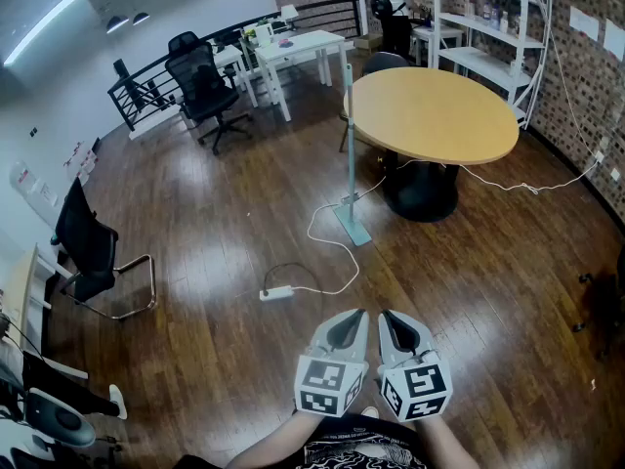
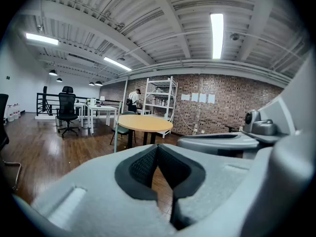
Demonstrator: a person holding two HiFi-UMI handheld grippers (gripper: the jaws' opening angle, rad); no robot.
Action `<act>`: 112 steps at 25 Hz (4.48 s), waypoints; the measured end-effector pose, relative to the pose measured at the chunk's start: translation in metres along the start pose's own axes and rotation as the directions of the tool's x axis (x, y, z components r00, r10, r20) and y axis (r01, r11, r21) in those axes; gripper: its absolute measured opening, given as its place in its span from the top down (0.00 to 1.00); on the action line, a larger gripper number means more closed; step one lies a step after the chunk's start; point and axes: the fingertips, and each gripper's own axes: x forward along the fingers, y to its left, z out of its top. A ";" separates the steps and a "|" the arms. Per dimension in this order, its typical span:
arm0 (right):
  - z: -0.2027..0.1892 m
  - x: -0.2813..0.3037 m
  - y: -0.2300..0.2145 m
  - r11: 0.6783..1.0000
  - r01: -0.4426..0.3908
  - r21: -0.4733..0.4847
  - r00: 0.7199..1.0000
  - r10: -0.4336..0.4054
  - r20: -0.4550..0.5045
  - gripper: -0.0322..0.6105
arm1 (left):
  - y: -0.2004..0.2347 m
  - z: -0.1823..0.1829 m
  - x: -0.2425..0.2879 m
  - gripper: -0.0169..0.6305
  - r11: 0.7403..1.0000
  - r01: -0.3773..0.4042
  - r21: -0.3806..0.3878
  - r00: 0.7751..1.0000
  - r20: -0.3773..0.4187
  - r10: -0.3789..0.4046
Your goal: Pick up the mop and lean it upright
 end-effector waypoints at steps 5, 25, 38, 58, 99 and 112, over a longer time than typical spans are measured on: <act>0.004 0.020 -0.018 1.000 -0.005 0.004 1.000 0.005 -0.008 0.95 | 0.009 0.001 0.024 0.97 1.000 -0.006 -0.009 1.000 -0.019 0.005; 0.063 0.261 -0.061 0.999 0.037 -0.002 0.997 -0.037 -0.063 0.95 | 0.185 0.072 0.191 0.97 0.996 0.067 -0.052 0.997 -0.028 -0.069; 0.087 0.367 -0.065 0.999 0.032 -0.032 0.997 -0.034 -0.065 0.95 | 0.274 0.101 0.247 0.97 0.995 0.071 -0.067 0.997 -0.030 -0.073; 0.140 0.544 -0.209 0.999 -0.049 -0.016 0.996 0.048 -0.072 0.95 | 0.350 0.172 0.447 0.97 0.998 -0.009 -0.059 0.999 -0.034 0.007; 0.183 0.863 -0.394 0.977 0.194 0.085 0.973 -0.181 -0.143 0.59 | 0.530 0.271 0.698 0.97 0.996 0.087 -0.015 0.994 -0.066 -0.088; 0.166 0.896 -0.424 0.960 0.271 0.074 0.950 -0.254 -0.179 0.79 | 0.551 0.272 0.711 0.97 0.994 0.107 0.022 0.990 -0.089 -0.105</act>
